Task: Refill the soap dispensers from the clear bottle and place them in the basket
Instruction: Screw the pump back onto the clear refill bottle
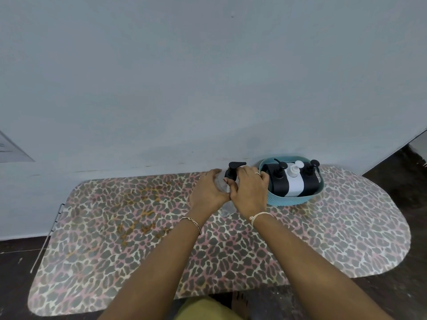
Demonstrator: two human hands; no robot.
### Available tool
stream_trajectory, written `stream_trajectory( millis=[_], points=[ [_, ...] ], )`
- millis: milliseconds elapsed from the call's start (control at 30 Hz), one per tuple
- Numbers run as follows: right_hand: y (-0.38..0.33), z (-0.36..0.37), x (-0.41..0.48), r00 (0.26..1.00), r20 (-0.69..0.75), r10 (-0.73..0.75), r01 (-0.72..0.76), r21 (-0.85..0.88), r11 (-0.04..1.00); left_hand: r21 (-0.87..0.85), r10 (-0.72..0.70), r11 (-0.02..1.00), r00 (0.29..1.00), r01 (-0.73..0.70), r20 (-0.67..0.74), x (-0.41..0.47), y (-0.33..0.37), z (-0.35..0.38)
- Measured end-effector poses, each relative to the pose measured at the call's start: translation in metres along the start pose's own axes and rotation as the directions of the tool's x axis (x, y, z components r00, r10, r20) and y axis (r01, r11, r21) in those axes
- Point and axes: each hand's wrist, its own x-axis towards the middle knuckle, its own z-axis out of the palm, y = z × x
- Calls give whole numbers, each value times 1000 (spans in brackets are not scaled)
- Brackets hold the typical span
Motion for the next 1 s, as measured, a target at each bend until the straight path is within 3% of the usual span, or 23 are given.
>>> stream_trajectory(
  millis=[367,500,633,767,900,1000],
  points=[
    [-2,5,-1,999,-41,10,-9,29,1000,-14,0,1000,1000,0,16,1,-2,1],
    [1,6,3,997,76,-5,-4,110,994,-71,30,997,993,-22,117,6,-7,-7],
    [10,0,12,974,221,-58,-28,369,929,-149,66,988,964,-28,256,12,-10,-20],
    [26,-8,26,854,504,-131,-163,497,852,-46,113,994,902,-104,416,24,-12,-33],
    [36,-13,40,730,631,-263,-201,566,800,-125,121,990,848,-65,517,29,-15,-38],
    [35,-17,51,631,705,-324,-108,493,863,-213,86,977,871,21,483,25,-15,-38]
  ],
)
